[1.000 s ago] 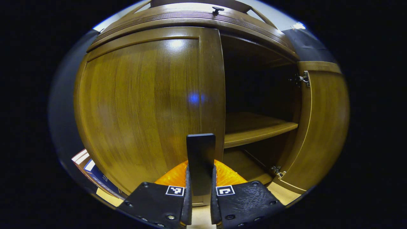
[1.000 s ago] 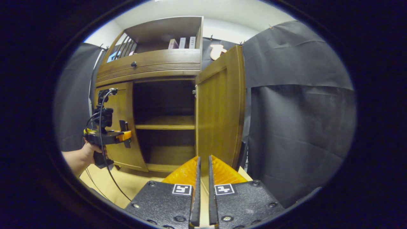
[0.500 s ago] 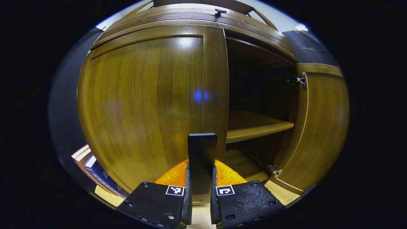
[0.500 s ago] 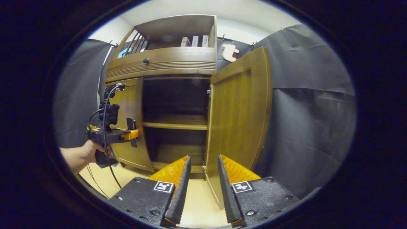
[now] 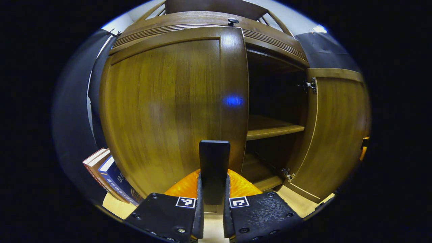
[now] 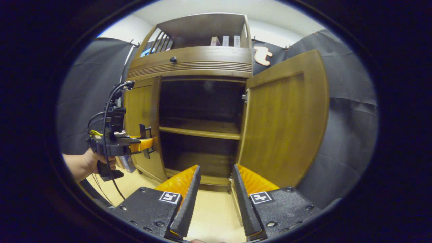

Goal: Open the right door of the double-door shoe cabinet with the right hand, and open the left door with the left hand.

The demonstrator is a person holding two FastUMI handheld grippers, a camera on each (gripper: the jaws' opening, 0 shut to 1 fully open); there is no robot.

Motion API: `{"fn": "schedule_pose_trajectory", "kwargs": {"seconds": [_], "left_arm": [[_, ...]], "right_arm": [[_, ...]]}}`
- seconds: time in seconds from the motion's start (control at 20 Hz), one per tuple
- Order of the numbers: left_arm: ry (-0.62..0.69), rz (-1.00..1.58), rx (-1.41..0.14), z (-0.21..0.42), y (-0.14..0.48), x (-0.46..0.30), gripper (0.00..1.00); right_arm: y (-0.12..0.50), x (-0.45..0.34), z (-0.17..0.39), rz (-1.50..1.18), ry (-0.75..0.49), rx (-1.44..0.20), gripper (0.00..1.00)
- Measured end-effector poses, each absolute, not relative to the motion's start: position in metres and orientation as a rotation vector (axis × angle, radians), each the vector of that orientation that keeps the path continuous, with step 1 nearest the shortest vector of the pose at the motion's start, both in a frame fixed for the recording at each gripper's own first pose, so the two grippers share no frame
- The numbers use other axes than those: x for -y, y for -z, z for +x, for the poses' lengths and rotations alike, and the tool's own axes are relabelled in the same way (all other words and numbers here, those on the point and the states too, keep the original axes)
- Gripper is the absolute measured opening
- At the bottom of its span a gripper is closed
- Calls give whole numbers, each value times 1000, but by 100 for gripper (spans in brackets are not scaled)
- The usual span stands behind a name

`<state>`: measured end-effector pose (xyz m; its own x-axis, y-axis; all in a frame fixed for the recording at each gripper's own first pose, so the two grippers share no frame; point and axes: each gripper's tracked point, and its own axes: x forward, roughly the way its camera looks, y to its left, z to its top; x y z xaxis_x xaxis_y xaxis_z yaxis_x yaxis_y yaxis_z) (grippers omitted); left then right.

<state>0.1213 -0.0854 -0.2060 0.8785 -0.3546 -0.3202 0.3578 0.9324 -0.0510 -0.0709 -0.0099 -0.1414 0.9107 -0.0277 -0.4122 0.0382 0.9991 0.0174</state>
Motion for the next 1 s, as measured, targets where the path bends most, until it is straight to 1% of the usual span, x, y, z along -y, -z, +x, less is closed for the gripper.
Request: {"fn": "schedule_pose_trajectory", "kwargs": {"seconds": [0.1, 0.2, 0.25, 0.3, 0.35, 0.4, 0.65, 1.0], "left_arm": [[368, 16, -335, 116, 206, 82, 22], [364, 11, -339, 111, 205, 78, 22], [361, 8, -340, 107, 204, 76, 22], [356, 8, -341, 104, 204, 73, 22], [352, 9, -339, 100, 204, 70, 22], [351, 12, -339, 96, 203, 67, 22], [343, 14, -337, 77, 201, 50, 22], [283, -9, -334, 55, 198, 23, 22]], "right_arm": [[142, 3, -66, 11, 7, -422, 65], [144, -3, -62, 4, -17, -423, 77], [145, -6, -61, 3, -27, -424, 73], [146, -8, -58, 3, -34, -424, 74], [147, -11, -58, 3, -43, -425, 79], [147, -14, -55, 2, -53, -425, 74], [150, -33, -44, 4, -119, -421, 74], [148, -51, -34, -11, -191, -400, 74]]}}
